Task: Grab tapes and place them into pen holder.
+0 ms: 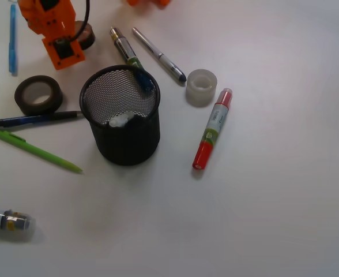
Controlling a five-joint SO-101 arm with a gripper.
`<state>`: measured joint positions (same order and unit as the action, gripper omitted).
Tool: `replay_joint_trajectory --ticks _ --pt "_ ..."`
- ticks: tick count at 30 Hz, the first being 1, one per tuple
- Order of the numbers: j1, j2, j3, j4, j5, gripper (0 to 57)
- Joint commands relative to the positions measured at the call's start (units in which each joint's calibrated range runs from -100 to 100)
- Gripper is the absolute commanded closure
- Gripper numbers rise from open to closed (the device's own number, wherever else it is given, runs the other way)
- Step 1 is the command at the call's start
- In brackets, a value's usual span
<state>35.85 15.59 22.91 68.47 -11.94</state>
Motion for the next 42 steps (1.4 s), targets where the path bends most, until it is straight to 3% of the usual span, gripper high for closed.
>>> replay_joint_trajectory --ticks 1,8,18,25,42 --pt "-0.45 0.09 -3.71 0.91 1.32 57.2" --pt "-4.04 -7.82 -23.0 13.16 4.0 57.2" --pt "-21.23 -19.54 -48.73 11.76 4.3 57.2" --pt "-31.55 -14.87 -48.09 -8.71 4.1 57.2" --pt "-33.42 -9.77 -36.95 -5.82 -0.88 57.2"
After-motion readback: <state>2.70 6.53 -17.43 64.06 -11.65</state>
